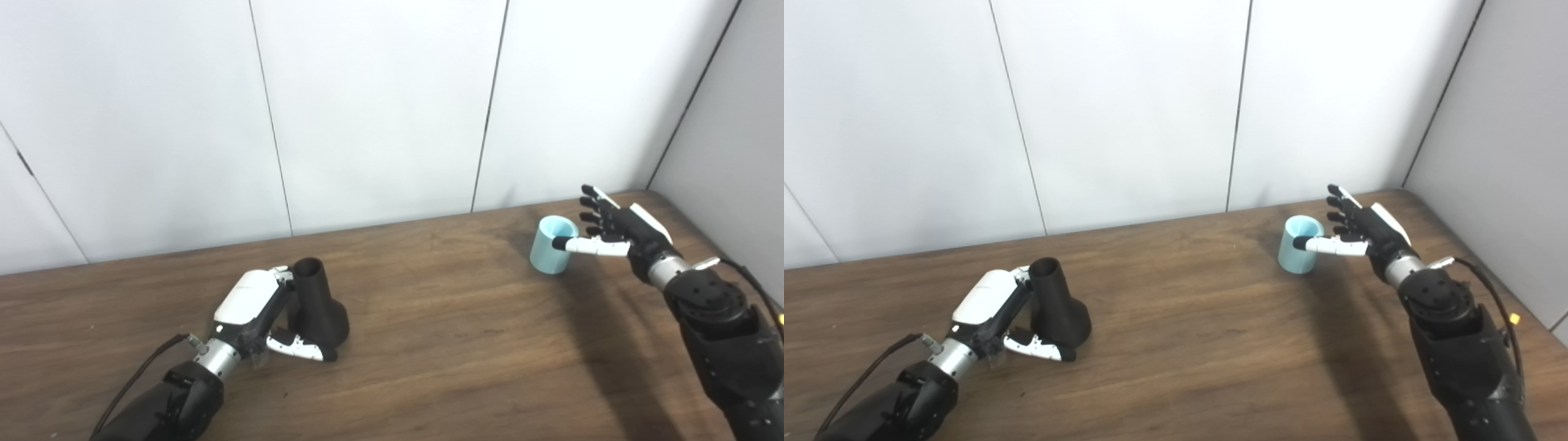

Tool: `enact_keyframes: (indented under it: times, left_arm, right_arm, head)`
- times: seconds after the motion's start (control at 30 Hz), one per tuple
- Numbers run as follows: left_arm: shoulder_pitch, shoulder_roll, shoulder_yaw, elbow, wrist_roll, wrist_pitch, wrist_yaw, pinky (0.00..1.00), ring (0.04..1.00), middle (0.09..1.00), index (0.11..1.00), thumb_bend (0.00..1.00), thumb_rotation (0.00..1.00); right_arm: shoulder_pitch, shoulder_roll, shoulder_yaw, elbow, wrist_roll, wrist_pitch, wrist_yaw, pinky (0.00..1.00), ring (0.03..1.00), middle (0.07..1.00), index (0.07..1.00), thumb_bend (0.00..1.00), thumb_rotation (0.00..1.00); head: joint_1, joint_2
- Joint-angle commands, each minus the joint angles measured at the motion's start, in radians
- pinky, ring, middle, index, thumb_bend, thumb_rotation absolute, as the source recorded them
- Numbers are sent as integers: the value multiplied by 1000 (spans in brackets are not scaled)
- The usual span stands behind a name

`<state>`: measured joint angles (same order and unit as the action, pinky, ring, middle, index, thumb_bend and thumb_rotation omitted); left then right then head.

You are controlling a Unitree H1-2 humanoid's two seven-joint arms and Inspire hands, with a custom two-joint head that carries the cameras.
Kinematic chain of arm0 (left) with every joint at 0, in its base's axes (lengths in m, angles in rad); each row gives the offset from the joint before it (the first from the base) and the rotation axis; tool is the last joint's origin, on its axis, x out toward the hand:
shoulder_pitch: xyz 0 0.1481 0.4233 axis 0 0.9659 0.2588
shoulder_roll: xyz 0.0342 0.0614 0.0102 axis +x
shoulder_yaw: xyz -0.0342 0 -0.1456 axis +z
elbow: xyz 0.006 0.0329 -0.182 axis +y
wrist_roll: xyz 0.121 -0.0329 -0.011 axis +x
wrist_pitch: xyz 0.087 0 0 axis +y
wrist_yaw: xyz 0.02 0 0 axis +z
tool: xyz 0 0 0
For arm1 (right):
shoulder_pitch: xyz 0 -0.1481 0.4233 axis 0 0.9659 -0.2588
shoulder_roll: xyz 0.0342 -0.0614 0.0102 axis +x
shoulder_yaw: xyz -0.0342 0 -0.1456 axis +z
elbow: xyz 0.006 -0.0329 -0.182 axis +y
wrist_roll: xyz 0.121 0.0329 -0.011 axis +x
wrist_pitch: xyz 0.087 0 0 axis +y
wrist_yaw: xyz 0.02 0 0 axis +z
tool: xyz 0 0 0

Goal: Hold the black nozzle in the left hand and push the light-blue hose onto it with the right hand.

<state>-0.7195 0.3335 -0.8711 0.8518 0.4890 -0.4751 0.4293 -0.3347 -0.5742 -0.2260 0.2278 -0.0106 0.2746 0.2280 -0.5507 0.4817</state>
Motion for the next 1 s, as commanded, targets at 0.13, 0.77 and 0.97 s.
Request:
enact_keyframes:
  times: [0.13, 0.77, 0.97]
  left_arm:
    - [174, 4, -123, 63, 73, 5, -161, 856, 690, 472, 498, 525, 0]
    - [173, 7, -138, 72, 43, 5, -168, 875, 692, 468, 502, 525, 0]
    - [170, 8, -154, 71, 45, 5, -152, 870, 693, 466, 505, 524, 0]
  right_arm:
    - [-26, 1, -31, 42, 97, -143, 30, 921, 972, 1000, 1000, 991, 369]
    - [-55, 86, -18, 189, 87, -256, -69, 888, 873, 943, 998, 961, 277]
    - [-76, 102, -1, 230, 49, -279, -129, 841, 830, 907, 968, 868, 161]
  head:
    - [0, 5]
    - [16, 15]
    - [23, 19]
